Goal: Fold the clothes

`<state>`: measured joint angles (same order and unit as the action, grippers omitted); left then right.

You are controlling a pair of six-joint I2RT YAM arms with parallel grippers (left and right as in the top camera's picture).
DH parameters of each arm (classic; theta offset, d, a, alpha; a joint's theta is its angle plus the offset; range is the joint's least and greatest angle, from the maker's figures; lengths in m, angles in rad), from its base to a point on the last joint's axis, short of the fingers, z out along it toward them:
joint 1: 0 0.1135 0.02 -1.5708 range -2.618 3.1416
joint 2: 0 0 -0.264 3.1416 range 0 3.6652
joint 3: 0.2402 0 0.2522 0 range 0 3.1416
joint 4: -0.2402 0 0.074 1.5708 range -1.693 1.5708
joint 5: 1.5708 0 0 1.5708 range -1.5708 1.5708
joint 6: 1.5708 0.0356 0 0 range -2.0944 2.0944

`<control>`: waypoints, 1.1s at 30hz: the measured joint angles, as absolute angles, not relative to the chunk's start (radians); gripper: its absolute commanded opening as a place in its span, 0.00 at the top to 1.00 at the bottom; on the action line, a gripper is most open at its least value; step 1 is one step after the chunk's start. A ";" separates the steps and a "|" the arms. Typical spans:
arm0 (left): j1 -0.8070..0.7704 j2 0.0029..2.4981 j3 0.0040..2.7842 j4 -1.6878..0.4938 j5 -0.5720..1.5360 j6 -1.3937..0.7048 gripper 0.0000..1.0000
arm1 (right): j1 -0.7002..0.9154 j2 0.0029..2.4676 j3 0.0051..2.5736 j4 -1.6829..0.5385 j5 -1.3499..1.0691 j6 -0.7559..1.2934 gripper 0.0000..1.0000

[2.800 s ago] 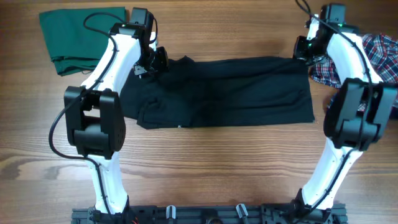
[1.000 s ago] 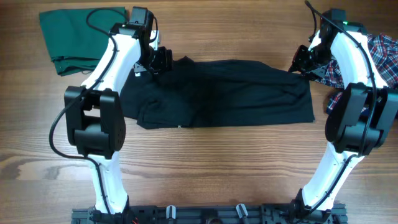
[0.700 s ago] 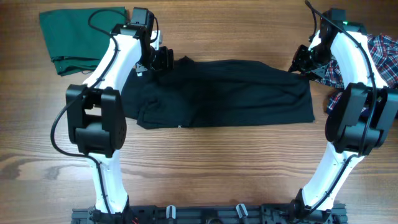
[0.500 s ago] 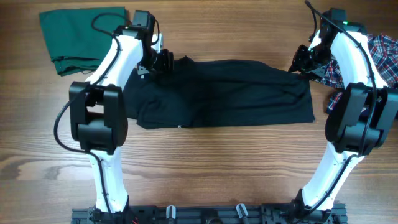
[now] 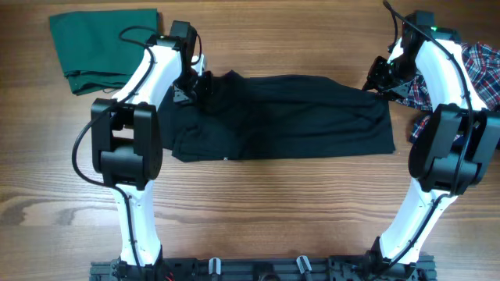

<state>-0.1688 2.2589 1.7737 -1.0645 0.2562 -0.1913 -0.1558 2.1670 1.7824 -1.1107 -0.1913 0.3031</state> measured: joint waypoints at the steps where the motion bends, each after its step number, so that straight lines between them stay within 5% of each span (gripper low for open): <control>1: -0.169 2.259 1.774 -1.084 0.251 -0.192 0.96 | -0.156 2.167 1.782 -1.111 -0.191 0.303 0.63; 14: -0.147 2.191 1.774 -1.229 0.129 -0.192 0.96 | -0.156 2.167 1.782 -1.110 -0.191 0.302 0.63; 18: -0.107 2.191 1.774 -1.240 0.125 -0.192 0.68 | -0.156 2.167 1.782 -1.111 -0.191 0.302 0.62; 19: -0.094 2.191 1.774 -1.246 0.119 -0.199 0.48 | -0.156 2.167 1.782 -1.111 -0.191 0.302 0.62; 22: -0.068 2.191 1.774 -1.254 0.101 -0.200 0.13 | -0.156 2.167 1.782 -1.111 -0.192 0.302 0.62; 26: -0.060 2.191 1.774 -1.255 0.094 -0.199 0.10 | -0.156 2.167 1.782 -1.113 -0.200 0.302 0.69; 29: -0.060 2.188 1.774 -1.254 0.094 -0.200 0.09 | -0.156 2.166 1.782 -1.130 -0.230 0.295 0.95; 33: -0.061 2.142 1.773 -1.226 0.094 -0.204 0.11 | -0.146 2.142 1.781 -1.138 -0.252 0.281 0.96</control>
